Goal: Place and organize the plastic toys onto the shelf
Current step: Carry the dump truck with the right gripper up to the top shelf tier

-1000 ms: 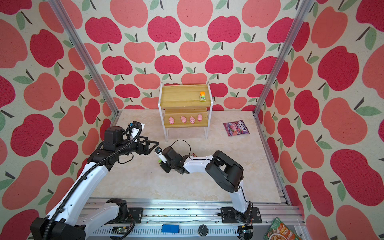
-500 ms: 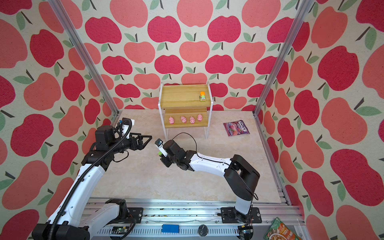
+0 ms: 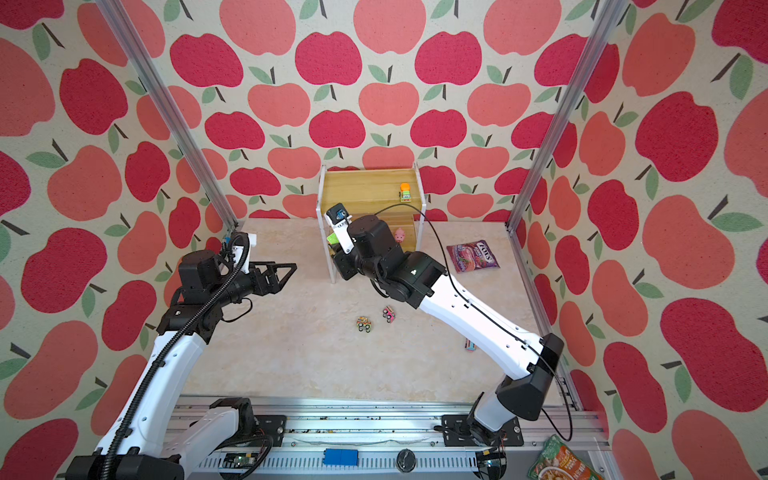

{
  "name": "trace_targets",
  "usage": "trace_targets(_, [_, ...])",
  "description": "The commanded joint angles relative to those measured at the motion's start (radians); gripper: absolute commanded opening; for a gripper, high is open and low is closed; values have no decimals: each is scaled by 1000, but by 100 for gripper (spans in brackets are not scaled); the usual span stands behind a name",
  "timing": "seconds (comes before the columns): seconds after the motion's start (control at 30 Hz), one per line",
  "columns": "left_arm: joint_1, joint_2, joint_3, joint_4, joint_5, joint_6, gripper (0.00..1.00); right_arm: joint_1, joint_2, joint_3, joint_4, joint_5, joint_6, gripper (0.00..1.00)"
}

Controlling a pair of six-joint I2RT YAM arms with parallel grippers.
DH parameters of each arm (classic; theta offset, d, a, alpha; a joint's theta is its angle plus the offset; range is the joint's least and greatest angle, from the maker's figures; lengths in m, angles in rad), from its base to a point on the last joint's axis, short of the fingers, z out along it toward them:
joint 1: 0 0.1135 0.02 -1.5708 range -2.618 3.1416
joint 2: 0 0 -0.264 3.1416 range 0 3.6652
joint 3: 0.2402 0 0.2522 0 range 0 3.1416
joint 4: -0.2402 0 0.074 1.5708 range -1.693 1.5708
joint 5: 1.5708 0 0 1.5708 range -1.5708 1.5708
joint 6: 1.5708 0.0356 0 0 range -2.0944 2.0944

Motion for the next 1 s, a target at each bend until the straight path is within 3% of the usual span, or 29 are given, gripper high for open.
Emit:
trace_targets(0.0, [-7, -14, 35, 26, -16, -9, 99, -59, -11, 90, -133, 21, 29, 25])
trace_targets(0.3, [-262, 96, 208, -139, -153, 204, 99, -194, 198, 486, -289, 143, 16, 25])
trace_targets(0.53, [-288, 88, 146, -93, -125, 221, 99, -255, 364, 692, -351, 190, 38, 25])
trace_targets(0.97, [-350, 73, 87, -83, -124, 286, 99, -304, 471, 769, -339, 196, 100, 25])
